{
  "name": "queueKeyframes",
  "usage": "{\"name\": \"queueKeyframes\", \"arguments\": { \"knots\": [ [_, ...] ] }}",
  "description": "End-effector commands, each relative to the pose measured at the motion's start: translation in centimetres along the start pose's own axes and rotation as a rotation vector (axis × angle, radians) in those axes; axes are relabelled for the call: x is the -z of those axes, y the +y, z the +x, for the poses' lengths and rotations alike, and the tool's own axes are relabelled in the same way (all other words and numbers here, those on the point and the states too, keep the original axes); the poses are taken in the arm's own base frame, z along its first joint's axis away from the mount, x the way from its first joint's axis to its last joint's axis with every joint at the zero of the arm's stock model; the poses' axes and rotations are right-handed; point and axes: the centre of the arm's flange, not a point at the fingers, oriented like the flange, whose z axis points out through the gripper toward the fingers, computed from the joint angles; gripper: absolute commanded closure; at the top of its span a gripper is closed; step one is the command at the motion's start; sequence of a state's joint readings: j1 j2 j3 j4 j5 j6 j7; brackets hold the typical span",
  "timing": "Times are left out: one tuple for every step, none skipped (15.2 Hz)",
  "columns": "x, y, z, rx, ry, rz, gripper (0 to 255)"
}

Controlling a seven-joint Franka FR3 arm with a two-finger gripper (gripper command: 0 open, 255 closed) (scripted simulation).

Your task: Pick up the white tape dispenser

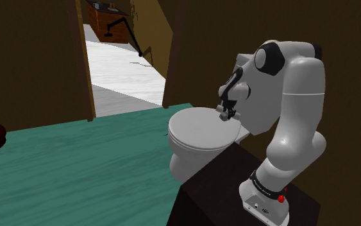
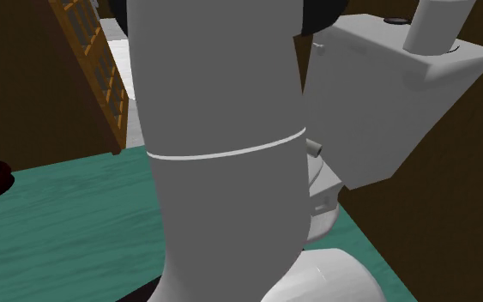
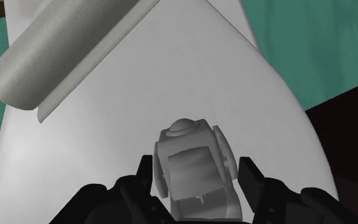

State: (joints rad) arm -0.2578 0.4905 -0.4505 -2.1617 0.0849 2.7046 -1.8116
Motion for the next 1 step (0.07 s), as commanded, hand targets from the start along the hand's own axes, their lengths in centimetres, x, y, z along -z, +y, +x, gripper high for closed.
{"name": "queueKeyframes", "arguments": {
  "knots": [
    [0.38,0.00,-0.09,0.000,0.000,0.000,255]
  ]
}}
